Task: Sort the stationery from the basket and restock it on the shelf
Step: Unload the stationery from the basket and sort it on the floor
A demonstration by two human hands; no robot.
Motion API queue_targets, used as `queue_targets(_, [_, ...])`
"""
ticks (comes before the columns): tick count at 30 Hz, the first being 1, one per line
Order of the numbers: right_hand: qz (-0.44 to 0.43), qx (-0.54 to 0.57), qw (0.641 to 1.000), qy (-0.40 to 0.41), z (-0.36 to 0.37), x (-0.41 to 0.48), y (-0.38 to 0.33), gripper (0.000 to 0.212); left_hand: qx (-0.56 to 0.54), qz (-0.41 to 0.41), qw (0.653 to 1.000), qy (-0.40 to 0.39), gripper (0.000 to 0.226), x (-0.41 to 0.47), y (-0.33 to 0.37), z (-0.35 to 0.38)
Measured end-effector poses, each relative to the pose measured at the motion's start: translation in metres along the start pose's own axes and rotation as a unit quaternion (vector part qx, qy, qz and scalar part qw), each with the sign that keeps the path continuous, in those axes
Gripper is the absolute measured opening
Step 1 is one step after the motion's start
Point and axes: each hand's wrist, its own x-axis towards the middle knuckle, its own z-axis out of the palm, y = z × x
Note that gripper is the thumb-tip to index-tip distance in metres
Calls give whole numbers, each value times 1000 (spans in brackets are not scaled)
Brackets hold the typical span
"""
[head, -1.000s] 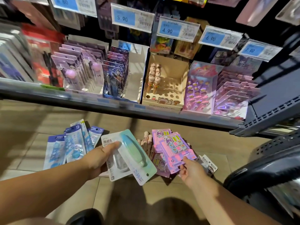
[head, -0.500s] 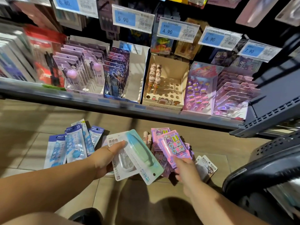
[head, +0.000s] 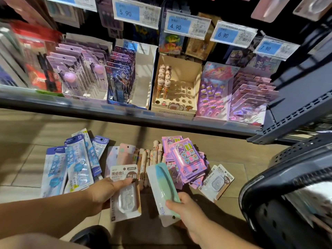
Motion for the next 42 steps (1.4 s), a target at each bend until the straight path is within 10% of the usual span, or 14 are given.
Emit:
queue_targets(14, [4, -129, 990, -56, -1, 5, 14, 26, 16, -24, 993, -118, 60, -14, -7, -19])
queue_targets(31, [-26, -49, 991, -124, 52, 28, -50, 34, -79, 22, 996, -26, 52, -22, -1, -59])
queue_targets(38, [-4, -284, 944, -168, 65, 25, -56, 47, -79, 25, 996, -27, 47, -20, -2, -71])
queue_targets(42, [9, -181, 957, -225, 70, 16, -48, 49, -67, 9, 995, -68, 92, -18, -2, -51])
